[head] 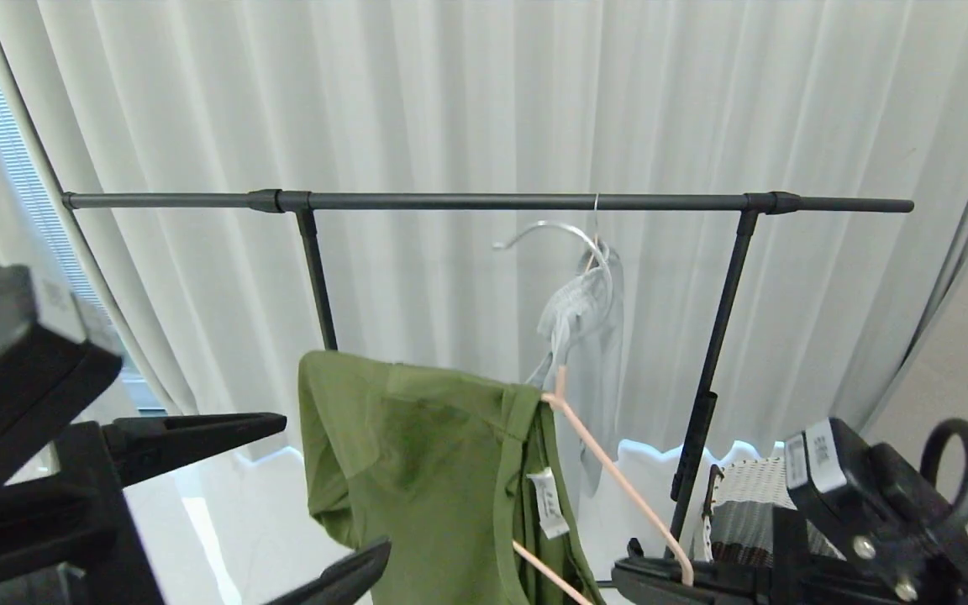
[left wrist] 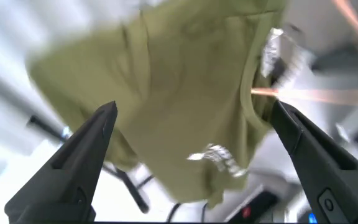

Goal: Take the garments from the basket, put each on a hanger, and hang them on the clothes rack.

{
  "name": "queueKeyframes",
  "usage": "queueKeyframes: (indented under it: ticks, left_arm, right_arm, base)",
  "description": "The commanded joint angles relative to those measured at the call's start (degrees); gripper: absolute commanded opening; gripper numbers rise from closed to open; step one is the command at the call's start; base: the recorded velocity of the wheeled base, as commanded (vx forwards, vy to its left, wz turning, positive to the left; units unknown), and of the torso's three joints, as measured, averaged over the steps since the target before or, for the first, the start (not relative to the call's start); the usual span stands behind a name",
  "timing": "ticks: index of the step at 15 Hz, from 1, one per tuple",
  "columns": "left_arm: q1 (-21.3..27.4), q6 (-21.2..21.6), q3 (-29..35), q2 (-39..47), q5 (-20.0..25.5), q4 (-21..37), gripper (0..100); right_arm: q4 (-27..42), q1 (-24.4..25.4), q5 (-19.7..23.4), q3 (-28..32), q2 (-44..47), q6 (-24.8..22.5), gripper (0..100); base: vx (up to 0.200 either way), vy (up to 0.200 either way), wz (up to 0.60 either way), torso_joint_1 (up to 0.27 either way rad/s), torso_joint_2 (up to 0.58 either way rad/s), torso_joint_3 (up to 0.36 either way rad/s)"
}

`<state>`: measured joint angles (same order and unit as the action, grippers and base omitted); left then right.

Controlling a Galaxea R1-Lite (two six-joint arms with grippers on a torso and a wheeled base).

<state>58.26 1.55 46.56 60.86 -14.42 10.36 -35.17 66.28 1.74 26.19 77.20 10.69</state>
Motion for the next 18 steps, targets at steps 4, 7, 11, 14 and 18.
queueKeyframes:
  ticks: [4, 7, 11, 14, 18]
  left_arm:
    - [0.0, 8.9, -6.5, -5.6, 12.0, 0.0, 100]
    - [0.0, 13.3, -8.1, -3.5, 16.4, 0.0, 100]
    - [0.0, 13.4, -8.2, -2.1, 18.6, -0.4, 100]
    - [1.3, 16.2, -11.3, -1.7, 22.8, -0.5, 100]
    - [1.2, 19.0, -13.2, 0.8, 22.8, -1.2, 100]
  right_arm:
    - [0.1, 1.6, 6.6, -7.1, -5.0, -4.2, 0]
    - [0.1, 5.5, 7.0, -8.4, -4.7, -4.3, 0]
    - [0.5, 10.4, 7.0, -9.6, -4.4, -4.9, 0]
    - [0.9, 12.0, 7.0, -9.2, -3.7, -4.9, 0]
    - [0.9, 13.3, 7.8, -8.8, -3.2, -4.9, 0]
  base:
    - [0.0, 0.0, 0.0, 0.0, 0.0, 0.0]
    - [0.0, 0.0, 0.0, 0.0, 0.0, 0.0]
    - [0.0, 0.0, 0.0, 0.0, 0.0, 0.0]
    - [0.0, 0.0, 0.0, 0.0, 0.0, 0.0]
    - [0.0, 0.0, 0.0, 0.0, 0.0, 0.0]
